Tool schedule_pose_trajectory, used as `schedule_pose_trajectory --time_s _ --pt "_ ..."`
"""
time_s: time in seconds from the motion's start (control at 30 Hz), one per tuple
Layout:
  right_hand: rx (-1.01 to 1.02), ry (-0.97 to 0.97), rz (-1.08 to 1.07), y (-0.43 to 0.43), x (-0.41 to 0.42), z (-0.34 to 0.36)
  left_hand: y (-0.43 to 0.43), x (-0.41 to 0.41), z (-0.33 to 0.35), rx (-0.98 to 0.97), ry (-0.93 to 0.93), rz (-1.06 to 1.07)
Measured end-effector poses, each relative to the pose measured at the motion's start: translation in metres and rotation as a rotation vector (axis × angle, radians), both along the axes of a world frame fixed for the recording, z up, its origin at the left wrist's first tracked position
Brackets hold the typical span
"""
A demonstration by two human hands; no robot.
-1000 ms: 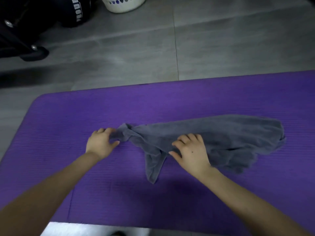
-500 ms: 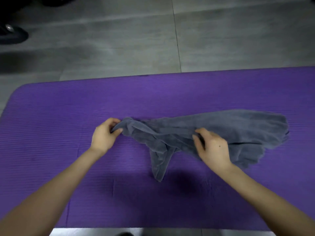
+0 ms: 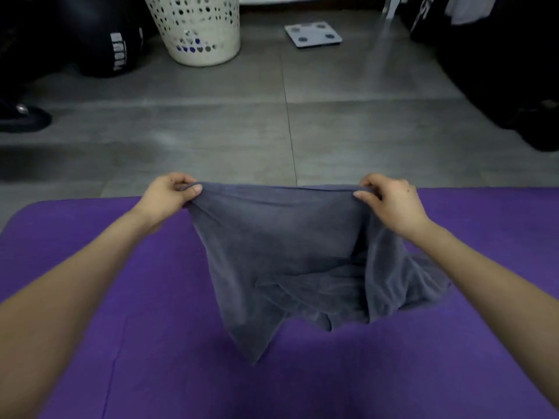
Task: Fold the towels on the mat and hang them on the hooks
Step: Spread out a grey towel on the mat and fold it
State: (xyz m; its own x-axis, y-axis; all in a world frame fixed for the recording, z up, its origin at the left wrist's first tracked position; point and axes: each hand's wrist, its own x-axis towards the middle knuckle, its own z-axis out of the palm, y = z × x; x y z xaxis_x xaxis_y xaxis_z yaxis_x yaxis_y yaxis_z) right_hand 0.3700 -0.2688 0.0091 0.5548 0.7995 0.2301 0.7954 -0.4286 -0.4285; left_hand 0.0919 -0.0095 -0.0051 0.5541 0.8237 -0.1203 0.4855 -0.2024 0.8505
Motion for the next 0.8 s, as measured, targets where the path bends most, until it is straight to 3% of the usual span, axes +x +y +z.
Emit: schedule_pose_trajectory --time_s 0.17,0.27,0.4,0.67,0.8 --pt "0.228 0.145 -0.114 0.055 0.056 0.091 0.040 0.052 0.091 0.113 -0.177 0.043" --pt "0.355 0.201 -0.011 0.065 0.060 0.146 0.058 0.055 0.145 0.231 -0.274 0.041" --pt "0.342 0.219 0.147 0.053 0.030 0.171 0.062 0.024 0.175 0.349 -0.278 0.013" --pt "0.105 0.293 0.342 0.041 -0.061 0.081 0.030 -0.091 0.116 0.548 0.045 0.058" --pt "-0.134 0.306 0.489 0.024 -0.113 0.008 0.000 -0.171 0.055 0.549 0.297 -0.157"
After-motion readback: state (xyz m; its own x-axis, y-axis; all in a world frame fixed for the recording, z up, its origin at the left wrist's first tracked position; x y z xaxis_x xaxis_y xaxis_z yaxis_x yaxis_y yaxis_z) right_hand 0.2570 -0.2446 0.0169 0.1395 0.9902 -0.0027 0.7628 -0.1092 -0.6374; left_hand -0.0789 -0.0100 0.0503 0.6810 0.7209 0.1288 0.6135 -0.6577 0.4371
